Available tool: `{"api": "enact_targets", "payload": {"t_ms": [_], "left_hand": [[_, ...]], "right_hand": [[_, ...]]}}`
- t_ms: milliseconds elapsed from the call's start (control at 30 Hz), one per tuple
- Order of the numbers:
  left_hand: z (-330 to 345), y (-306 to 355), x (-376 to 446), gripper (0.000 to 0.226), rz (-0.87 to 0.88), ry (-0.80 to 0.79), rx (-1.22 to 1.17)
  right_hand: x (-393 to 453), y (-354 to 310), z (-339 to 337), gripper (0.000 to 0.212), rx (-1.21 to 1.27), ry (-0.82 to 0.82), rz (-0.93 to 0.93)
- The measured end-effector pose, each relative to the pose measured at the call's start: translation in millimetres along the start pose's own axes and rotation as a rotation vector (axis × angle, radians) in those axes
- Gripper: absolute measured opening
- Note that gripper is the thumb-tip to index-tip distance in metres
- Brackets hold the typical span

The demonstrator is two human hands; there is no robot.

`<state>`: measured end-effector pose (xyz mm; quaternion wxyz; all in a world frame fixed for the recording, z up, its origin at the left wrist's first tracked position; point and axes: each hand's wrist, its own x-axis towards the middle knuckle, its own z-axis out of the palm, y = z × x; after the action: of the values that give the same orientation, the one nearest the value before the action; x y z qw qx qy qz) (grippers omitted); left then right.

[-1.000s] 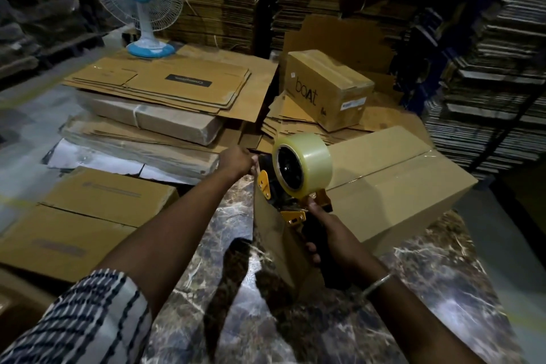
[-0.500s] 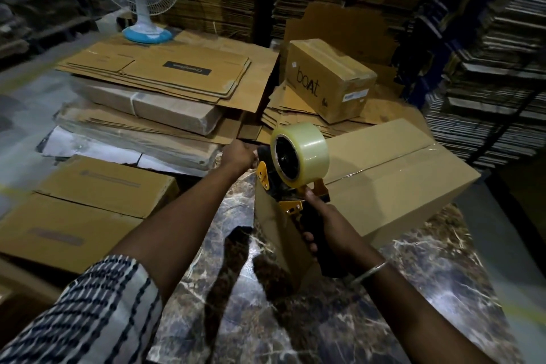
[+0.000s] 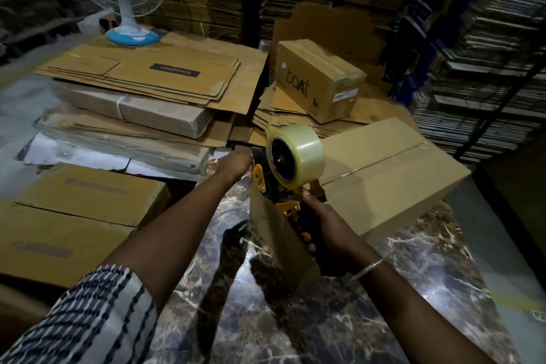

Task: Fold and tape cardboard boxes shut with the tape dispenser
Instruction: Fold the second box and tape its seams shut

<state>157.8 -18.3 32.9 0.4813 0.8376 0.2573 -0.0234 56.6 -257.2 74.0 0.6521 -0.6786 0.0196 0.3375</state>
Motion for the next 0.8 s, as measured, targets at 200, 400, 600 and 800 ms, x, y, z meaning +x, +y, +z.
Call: {"api": "enact_targets", "payload": {"t_ms": [200, 400, 600, 800], "left_hand": [[5, -3, -5, 0.036, 0.235, 0.156, 0.287], [7, -14, -3, 0.016, 0.559, 0.043, 0.383], [14, -18, -14, 0.012, 0.526, 0.076, 0.329], [23, -15, -8, 0.045, 0.373, 0.116, 0.298]], "right_hand": [[0, -2, -2, 0.057, -0.018, -0.021, 0.043], [2, -1, -2, 0.057, -0.021, -0.018, 0.036], [-3, -4, 2, 0.055, 0.000, 0.004, -0.016], [-44, -1, -21, 0.042, -0.041, -0.020, 0.054]]}}
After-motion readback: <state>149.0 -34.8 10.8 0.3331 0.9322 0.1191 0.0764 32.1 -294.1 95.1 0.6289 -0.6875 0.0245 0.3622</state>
